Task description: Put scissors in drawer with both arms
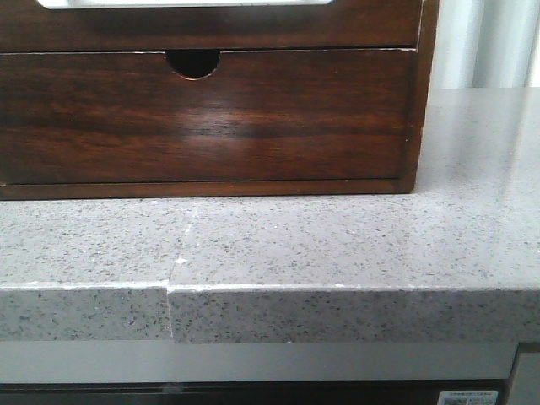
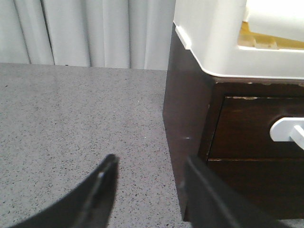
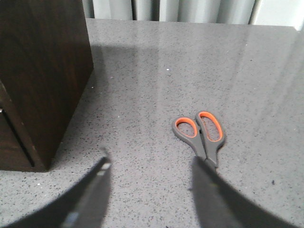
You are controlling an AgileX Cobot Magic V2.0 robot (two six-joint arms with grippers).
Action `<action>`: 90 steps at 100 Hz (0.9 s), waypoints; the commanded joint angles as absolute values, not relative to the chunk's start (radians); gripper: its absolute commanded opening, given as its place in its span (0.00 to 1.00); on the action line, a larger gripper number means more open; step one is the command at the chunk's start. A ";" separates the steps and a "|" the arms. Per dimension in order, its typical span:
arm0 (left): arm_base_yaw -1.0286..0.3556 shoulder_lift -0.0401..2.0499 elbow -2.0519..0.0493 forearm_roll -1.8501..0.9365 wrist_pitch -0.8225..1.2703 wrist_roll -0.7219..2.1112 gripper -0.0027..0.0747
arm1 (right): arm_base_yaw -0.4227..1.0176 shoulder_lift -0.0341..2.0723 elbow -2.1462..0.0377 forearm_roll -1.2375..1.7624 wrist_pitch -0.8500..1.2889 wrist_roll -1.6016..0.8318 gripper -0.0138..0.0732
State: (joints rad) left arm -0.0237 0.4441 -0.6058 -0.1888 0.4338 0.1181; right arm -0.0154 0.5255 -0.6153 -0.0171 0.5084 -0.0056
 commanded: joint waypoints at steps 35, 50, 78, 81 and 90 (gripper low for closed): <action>-0.023 0.457 -0.630 -0.287 0.347 0.105 0.81 | -0.021 0.536 -0.647 -0.036 0.422 -0.010 0.79; -0.023 0.457 -0.628 -0.578 0.345 0.105 0.75 | -0.021 0.536 -0.647 -0.036 0.422 -0.010 0.79; -0.023 0.492 -0.579 -0.949 0.360 0.105 0.70 | -0.021 0.536 -0.647 -0.034 0.413 -0.010 0.79; -0.023 0.507 -0.579 -0.971 0.388 0.107 0.70 | -0.021 0.536 -0.647 -0.034 0.413 -0.010 0.79; -0.023 0.573 -0.579 -1.060 0.462 0.152 0.70 | -0.021 0.536 -0.647 -0.032 0.413 -0.010 0.79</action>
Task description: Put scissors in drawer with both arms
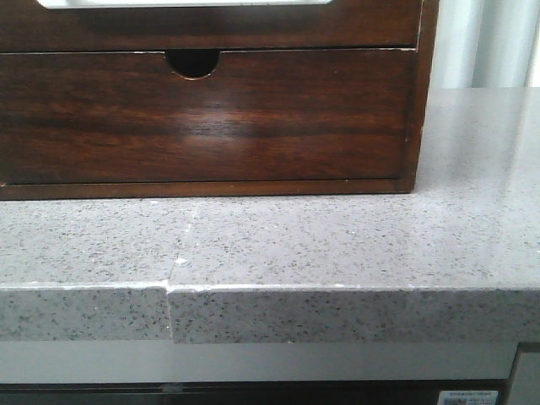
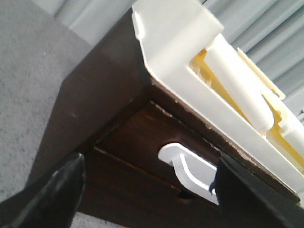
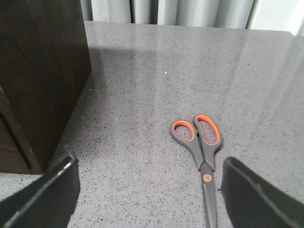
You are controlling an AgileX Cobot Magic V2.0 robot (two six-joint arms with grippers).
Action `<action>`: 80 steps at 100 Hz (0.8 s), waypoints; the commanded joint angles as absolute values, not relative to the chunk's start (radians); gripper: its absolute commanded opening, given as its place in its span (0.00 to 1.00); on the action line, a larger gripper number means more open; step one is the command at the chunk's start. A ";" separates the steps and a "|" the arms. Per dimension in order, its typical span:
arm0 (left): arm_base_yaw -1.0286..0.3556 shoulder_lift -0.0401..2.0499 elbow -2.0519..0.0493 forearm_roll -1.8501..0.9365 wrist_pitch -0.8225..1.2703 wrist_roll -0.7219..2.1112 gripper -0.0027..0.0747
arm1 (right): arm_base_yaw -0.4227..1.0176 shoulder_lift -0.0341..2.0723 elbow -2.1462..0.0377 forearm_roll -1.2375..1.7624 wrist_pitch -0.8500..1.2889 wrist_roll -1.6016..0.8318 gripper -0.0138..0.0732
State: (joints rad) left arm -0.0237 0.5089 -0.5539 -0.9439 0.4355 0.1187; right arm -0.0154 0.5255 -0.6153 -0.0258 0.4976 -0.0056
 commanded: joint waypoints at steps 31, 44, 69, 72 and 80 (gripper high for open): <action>-0.023 0.831 -0.579 -1.536 0.667 0.576 0.70 | -0.021 0.536 -0.647 -0.032 0.412 -0.010 0.79; -0.023 0.937 -0.591 -1.687 0.768 0.736 0.70 | -0.021 0.536 -0.647 -0.032 0.412 -0.010 0.79; -0.023 1.096 -0.649 -1.812 0.930 0.861 0.70 | -0.021 0.536 -0.647 -0.032 0.412 -0.010 0.79; -0.023 1.111 -0.660 -1.815 0.942 0.864 0.70 | -0.021 0.536 -0.647 -0.032 0.412 -0.010 0.79; -0.028 1.145 -0.684 -1.819 0.973 0.868 0.70 | -0.021 0.536 -0.647 -0.032 0.412 -0.010 0.79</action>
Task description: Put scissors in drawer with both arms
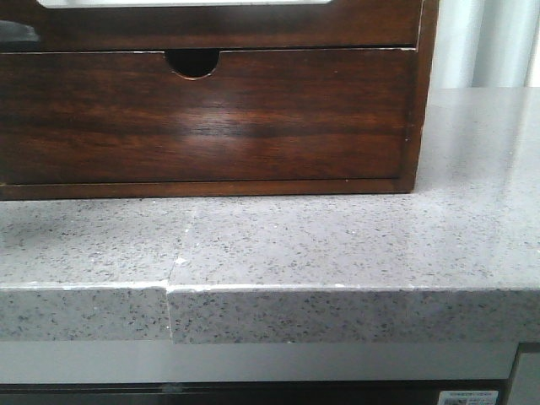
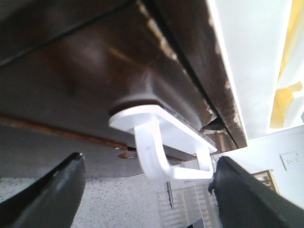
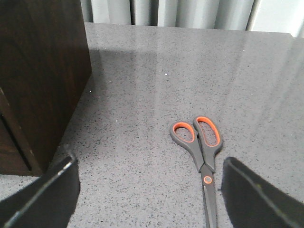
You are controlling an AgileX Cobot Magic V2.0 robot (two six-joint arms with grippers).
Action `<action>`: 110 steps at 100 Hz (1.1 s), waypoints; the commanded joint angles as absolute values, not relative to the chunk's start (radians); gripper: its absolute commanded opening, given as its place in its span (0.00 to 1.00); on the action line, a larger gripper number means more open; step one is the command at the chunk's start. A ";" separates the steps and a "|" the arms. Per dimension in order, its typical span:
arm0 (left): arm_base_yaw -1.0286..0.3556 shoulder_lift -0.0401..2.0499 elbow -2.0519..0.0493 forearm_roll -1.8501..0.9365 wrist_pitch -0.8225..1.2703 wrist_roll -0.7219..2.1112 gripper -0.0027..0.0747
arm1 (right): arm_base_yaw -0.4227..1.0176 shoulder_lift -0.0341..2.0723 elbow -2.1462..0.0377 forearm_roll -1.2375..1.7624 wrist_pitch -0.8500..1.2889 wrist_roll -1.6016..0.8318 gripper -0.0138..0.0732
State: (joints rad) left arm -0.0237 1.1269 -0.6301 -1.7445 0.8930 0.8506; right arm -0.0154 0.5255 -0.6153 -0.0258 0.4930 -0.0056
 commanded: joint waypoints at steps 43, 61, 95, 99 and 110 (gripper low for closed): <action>-0.105 1.244 -0.762 -1.825 0.985 0.874 0.70 | -0.021 0.536 -0.647 -0.032 0.412 -0.010 0.79; -0.105 1.246 -0.762 -1.828 0.982 0.874 0.53 | -0.021 0.536 -0.647 -0.032 0.412 -0.010 0.79; -0.105 1.246 -0.762 -1.799 1.032 0.874 0.24 | -0.021 0.536 -0.647 -0.032 0.412 -0.010 0.79; -0.105 1.246 -0.762 -1.788 1.032 0.874 0.23 | -0.021 0.536 -0.647 -0.032 0.412 -0.010 0.79; -0.105 1.246 -0.762 -1.743 1.045 0.874 0.18 | -0.021 0.536 -0.647 -0.032 0.412 -0.010 0.79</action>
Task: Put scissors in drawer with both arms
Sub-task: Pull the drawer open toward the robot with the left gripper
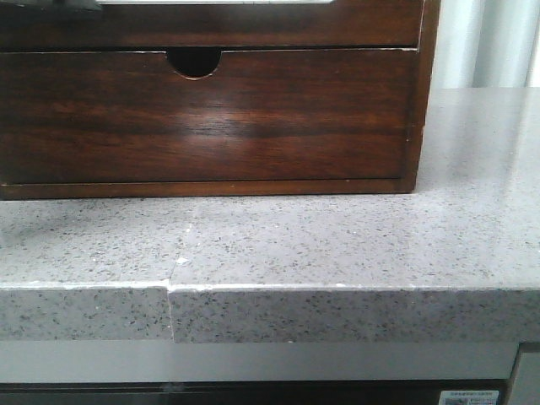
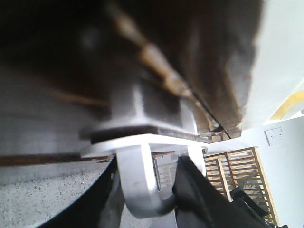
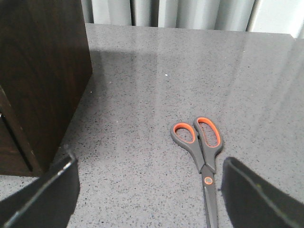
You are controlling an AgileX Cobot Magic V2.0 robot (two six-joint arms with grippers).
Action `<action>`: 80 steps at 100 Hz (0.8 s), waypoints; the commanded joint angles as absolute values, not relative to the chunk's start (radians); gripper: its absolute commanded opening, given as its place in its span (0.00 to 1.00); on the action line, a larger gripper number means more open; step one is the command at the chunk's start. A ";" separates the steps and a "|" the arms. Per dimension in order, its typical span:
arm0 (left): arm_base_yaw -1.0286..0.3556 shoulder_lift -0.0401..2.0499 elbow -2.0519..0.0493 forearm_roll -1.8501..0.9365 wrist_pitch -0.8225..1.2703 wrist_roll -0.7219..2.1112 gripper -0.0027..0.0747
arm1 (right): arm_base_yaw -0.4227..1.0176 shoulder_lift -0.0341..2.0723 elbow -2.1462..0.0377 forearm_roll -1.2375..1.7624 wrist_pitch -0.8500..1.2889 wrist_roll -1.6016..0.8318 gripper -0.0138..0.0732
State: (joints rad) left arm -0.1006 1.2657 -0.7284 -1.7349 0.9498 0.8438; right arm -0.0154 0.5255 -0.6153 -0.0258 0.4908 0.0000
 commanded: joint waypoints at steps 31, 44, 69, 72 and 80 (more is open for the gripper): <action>-0.104 1.203 -0.756 -1.671 1.077 0.874 0.09 | -0.021 0.536 -0.647 -0.032 0.412 -0.010 0.79; -0.104 1.127 -0.721 -1.642 1.056 0.874 0.06 | -0.021 0.536 -0.647 -0.032 0.412 -0.010 0.79; -0.104 0.932 -0.578 -1.614 1.031 0.874 0.02 | -0.021 0.536 -0.647 -0.032 0.412 -0.010 0.79; -0.104 0.908 -0.560 -1.610 1.033 0.874 0.02 | -0.021 0.536 -0.647 -0.032 0.412 -0.010 0.79; -0.104 0.865 -0.524 -1.608 1.033 0.874 0.02 | -0.021 0.536 -0.647 -0.032 0.412 -0.010 0.79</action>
State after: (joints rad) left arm -0.0960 0.9451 -0.5219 -1.6549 0.9444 0.7400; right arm -0.0154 0.5255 -0.6153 -0.0258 0.4908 0.0000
